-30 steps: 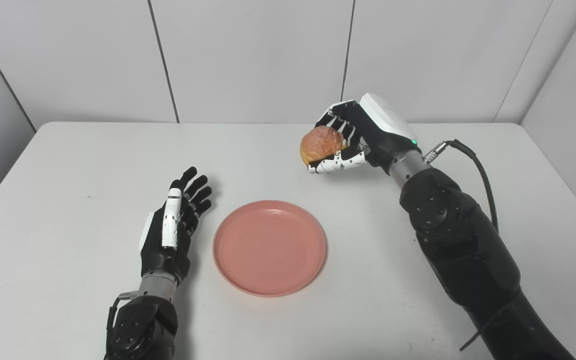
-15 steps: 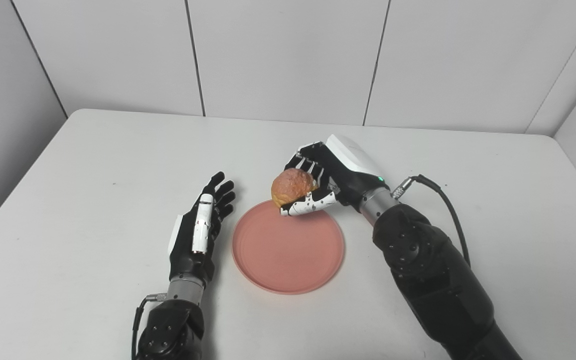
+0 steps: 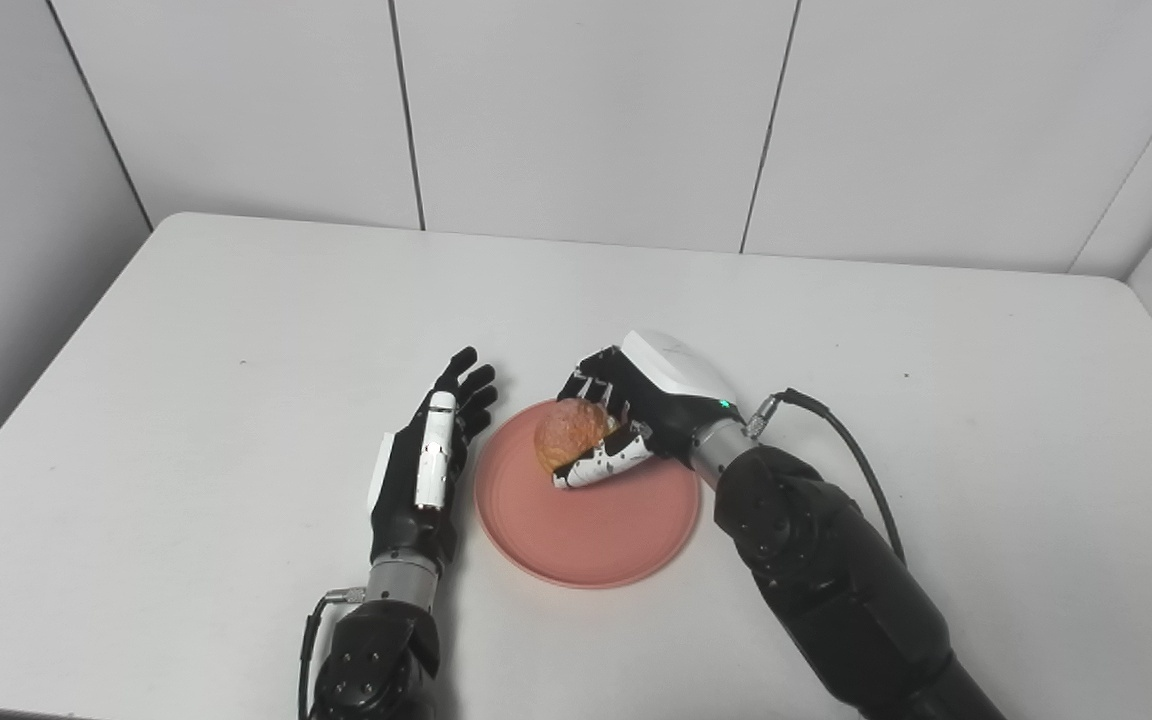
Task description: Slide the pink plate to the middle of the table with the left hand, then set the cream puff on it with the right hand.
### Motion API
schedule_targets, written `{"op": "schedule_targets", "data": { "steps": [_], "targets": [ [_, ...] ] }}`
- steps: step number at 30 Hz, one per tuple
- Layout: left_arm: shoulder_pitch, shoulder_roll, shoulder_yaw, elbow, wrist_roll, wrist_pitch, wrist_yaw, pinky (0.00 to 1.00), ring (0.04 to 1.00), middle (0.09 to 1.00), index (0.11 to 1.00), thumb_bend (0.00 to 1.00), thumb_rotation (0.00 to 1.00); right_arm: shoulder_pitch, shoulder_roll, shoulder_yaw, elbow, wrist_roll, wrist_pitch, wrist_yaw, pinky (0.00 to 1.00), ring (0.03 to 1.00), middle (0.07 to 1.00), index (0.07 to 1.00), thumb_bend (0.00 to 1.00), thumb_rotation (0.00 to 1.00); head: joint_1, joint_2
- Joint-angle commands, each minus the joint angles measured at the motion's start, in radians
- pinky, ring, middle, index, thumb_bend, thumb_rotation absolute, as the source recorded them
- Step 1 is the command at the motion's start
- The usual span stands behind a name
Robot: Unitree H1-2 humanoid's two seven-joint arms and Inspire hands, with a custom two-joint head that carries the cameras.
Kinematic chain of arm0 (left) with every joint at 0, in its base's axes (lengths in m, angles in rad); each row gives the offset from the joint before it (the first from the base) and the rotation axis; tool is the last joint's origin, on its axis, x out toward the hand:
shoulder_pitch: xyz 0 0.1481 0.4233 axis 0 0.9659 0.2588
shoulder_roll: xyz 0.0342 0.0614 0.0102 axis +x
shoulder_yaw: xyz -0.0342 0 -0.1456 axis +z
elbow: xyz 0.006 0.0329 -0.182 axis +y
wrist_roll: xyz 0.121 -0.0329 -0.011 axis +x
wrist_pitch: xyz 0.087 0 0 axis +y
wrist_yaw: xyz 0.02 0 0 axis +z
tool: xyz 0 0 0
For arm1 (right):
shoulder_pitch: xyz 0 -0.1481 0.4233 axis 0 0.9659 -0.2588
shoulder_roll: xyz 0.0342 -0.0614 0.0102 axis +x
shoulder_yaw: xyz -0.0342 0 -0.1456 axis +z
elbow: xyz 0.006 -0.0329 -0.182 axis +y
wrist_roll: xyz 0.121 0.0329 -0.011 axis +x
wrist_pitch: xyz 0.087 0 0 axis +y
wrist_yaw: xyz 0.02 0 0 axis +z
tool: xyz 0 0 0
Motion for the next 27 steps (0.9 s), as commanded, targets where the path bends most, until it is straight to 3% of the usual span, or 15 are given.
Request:
{"op": "schedule_targets", "data": {
  "steps": [1,5,15,20,26,27],
  "targets": [
    [-0.020,-0.007,-0.005,-0.027,0.005,-0.048,0.004,0.90,0.877,0.869,0.857,0.42,1.00,-0.029,0.008,-0.003,-0.010,-0.016,-0.035,-0.025,0.30,0.399,0.484,0.489,0.51,0.13,-0.009,0.006],
    [-0.027,-0.001,-0.003,-0.044,0.002,-0.027,0.003,0.90,0.880,0.873,0.863,0.43,1.00,-0.027,0.011,0.007,0.005,-0.033,-0.040,-0.025,0.31,0.405,0.485,0.489,0.50,0.13,-0.003,0.031],
    [-0.027,-0.005,0.001,-0.053,-0.007,-0.024,0.005,0.91,0.878,0.869,0.854,0.42,1.00,-0.004,0.004,0.029,-0.010,-0.076,-0.069,-0.041,0.26,0.351,0.443,0.489,0.51,0.13,0.012,0.014],
    [-0.029,0.000,-0.001,-0.057,-0.009,-0.019,-0.001,0.90,0.877,0.872,0.862,0.43,1.00,-0.008,-0.009,0.043,-0.054,-0.112,-0.041,-0.002,0.26,0.346,0.437,0.488,0.51,0.14,0.000,0.028],
    [-0.032,0.001,-0.001,-0.051,-0.004,-0.021,0.002,0.90,0.877,0.869,0.857,0.43,1.00,-0.011,-0.033,0.053,-0.114,-0.155,-0.025,0.071,0.41,0.534,0.629,0.494,0.52,0.15,-0.010,0.025],
    [-0.033,-0.001,-0.001,-0.051,-0.003,-0.019,0.004,0.90,0.873,0.866,0.855,0.44,1.00,-0.011,-0.037,0.053,-0.121,-0.162,-0.027,0.079,0.44,0.590,0.678,0.634,0.68,0.25,-0.010,0.025]
  ]
}}
